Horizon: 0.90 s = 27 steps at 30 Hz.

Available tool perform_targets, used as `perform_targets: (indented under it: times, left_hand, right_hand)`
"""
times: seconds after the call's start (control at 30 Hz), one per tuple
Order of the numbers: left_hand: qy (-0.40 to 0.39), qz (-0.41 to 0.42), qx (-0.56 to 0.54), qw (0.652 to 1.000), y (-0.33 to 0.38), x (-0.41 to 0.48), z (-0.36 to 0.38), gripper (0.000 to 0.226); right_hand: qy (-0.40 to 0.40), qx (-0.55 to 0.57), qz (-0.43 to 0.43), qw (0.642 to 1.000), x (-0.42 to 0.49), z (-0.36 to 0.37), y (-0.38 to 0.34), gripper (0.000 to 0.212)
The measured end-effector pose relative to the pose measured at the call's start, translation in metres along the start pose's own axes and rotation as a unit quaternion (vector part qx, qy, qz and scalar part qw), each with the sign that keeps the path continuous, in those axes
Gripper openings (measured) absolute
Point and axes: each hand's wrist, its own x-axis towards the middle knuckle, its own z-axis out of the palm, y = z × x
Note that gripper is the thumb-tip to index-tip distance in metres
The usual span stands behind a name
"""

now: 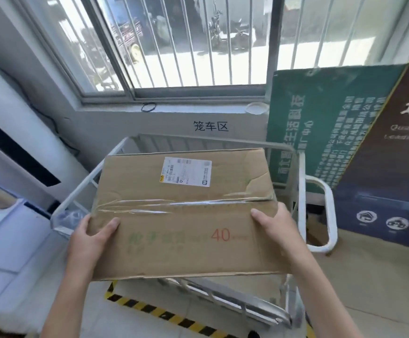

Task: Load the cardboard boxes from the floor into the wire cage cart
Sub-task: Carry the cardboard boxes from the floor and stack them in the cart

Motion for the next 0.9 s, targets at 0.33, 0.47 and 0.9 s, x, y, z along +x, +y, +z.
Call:
perform_targets:
  times: [0.33,0.47,0.9]
  left_hand:
    - [-0.067,-0.096,0.011,0.993,-0.043,0.155,0.027,0.106]
    - [-0.120,-0.098,0.017,0.988,-0.066,0.240,0.049,0.113]
    - [-0.296,-0.104,0.148,0.938,-0.112,0.396,0.136,0.104]
  right_hand:
    - [0.010,-0.036,0.062,0.997,0.083,0.117,-0.039,0.035]
    - [0.050,-0.032,0.120,0.991,0.106,0.173,-0.050,0.036]
    - [0.077,0.037,0.248,0.965,0.145,0.298,-0.017,0.028]
